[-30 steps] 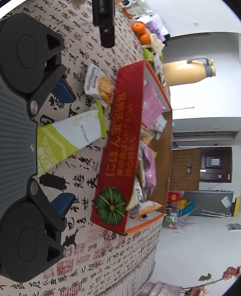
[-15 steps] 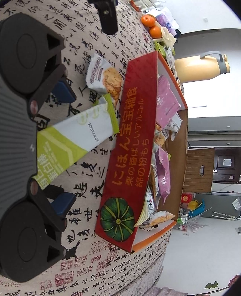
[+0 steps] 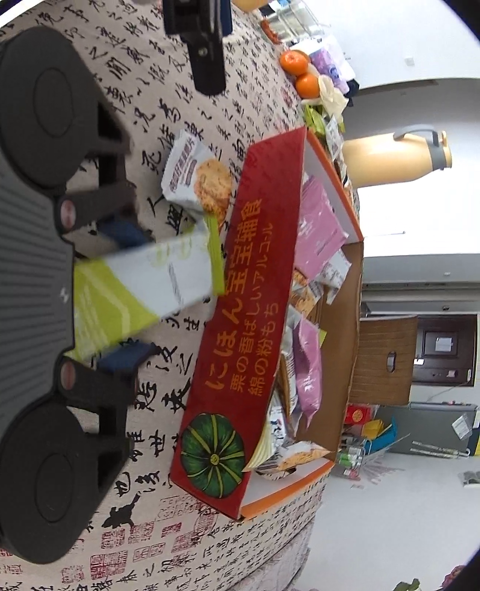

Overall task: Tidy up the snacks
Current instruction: 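Grasp the green-white bar packet with the right gripper while the left grasps the cookie packet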

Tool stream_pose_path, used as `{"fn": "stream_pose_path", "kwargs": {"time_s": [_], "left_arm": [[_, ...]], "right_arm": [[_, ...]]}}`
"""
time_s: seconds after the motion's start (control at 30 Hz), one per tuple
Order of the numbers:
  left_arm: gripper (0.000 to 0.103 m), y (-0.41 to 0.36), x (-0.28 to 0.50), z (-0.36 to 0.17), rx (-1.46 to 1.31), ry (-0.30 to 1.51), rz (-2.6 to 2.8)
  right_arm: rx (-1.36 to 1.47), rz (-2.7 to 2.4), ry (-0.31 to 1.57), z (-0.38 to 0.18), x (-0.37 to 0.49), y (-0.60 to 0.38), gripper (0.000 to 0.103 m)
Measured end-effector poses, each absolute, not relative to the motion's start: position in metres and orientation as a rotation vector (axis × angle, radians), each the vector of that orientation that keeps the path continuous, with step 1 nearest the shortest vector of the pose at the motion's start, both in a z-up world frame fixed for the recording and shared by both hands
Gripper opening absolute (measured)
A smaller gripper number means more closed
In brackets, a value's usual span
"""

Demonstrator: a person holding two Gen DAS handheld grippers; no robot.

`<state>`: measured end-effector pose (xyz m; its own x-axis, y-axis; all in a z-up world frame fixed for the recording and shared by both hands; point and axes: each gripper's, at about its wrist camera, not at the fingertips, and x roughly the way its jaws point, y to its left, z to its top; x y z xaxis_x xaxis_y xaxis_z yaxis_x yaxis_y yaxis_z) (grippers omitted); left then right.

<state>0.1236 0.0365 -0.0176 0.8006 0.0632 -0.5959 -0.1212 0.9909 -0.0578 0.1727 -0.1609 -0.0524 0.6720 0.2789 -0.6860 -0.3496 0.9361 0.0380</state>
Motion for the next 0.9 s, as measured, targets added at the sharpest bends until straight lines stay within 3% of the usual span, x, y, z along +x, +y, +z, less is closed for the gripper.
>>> {"fn": "stream_pose_path", "kwargs": {"time_s": [0.03,0.13,0.9], "left_arm": [[0.103,0.037,0.124,-0.018,-0.095,0.635,0.099],[0.103,0.036,0.123,-0.018,-0.093,0.637,0.1],[0.103,0.006,0.152,-0.014,-0.029,0.675,0.039]], "right_arm": [[-0.102,0.361,0.753,-0.052,0.171,-0.161,0.037],[-0.104,0.353,0.741,-0.051,0.168,-0.161,0.035],[0.006,0.171,0.618,-0.032,0.141,-0.234,0.034]]}}
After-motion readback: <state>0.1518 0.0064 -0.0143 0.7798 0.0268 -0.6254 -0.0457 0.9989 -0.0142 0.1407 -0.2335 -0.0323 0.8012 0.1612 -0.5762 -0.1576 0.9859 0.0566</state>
